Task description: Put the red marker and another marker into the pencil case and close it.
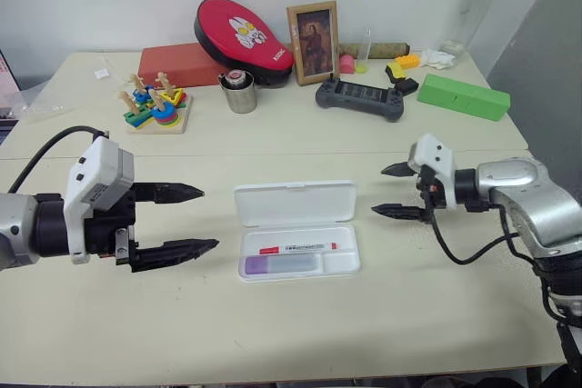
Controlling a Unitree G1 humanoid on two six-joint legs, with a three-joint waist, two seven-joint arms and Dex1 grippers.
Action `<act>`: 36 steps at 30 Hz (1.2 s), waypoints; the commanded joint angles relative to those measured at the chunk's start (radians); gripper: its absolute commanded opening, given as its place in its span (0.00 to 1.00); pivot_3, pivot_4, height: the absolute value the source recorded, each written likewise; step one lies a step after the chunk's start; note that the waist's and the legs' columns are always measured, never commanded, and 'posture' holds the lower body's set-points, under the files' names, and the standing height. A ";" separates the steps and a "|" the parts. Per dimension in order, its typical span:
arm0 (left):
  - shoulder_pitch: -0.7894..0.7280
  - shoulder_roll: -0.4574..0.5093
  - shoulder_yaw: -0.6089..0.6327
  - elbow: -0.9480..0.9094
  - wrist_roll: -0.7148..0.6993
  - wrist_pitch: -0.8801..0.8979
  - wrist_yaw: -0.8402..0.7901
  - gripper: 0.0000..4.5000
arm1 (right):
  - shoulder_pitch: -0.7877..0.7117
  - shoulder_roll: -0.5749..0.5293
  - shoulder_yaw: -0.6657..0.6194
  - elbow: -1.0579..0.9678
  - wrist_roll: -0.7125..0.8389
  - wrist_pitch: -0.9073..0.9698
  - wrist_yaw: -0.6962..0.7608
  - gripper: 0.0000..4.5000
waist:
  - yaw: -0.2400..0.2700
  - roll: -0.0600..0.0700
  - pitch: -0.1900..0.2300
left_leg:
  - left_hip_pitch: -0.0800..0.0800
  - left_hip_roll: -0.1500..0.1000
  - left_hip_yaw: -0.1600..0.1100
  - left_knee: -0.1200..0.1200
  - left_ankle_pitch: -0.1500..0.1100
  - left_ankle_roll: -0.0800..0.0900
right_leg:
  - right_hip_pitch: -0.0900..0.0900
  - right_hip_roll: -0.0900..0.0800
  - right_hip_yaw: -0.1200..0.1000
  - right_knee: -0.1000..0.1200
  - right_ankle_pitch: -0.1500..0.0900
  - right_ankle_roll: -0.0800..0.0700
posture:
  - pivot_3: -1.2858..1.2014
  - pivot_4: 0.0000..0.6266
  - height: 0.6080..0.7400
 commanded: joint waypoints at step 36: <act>-0.034 -0.013 -0.020 -0.017 -0.012 -0.016 0.055 1.00 | -0.138 0.282 0.060 0.452 -0.188 -0.225 -0.056 0.20 | 0.000 0.000 0.000 | 0.000 0.000 0.000 0.001 0.000 0.000 | 0.001 0.000 -0.001 0.001 0.001 0.000 | 0.52 0.24 1.00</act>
